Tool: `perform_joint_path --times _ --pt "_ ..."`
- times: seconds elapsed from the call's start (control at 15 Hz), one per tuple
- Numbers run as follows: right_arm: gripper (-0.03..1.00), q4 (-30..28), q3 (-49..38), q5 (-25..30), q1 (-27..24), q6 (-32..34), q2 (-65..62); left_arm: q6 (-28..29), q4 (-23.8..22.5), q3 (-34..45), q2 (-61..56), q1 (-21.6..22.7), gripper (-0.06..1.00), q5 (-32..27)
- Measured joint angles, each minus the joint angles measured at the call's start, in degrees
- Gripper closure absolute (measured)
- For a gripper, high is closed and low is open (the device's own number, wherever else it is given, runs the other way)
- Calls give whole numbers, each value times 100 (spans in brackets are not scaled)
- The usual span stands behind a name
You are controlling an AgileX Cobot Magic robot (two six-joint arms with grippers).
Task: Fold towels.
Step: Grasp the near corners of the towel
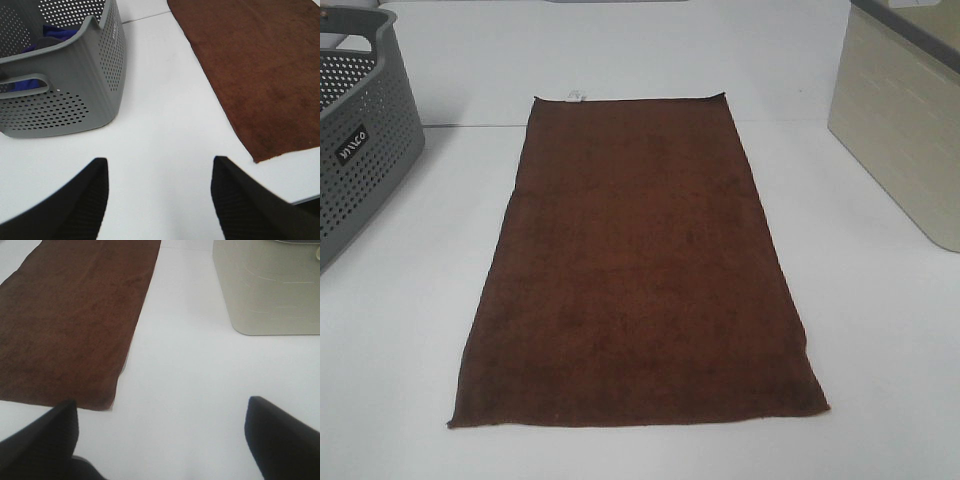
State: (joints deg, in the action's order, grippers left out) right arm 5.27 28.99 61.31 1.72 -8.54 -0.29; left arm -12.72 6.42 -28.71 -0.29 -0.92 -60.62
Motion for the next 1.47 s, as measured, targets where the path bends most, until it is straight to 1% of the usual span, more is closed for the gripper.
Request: perform_joint_path --times 1.47 --pt "12 0 0 0 0 0 0 0 0 0 0 0 36 0"
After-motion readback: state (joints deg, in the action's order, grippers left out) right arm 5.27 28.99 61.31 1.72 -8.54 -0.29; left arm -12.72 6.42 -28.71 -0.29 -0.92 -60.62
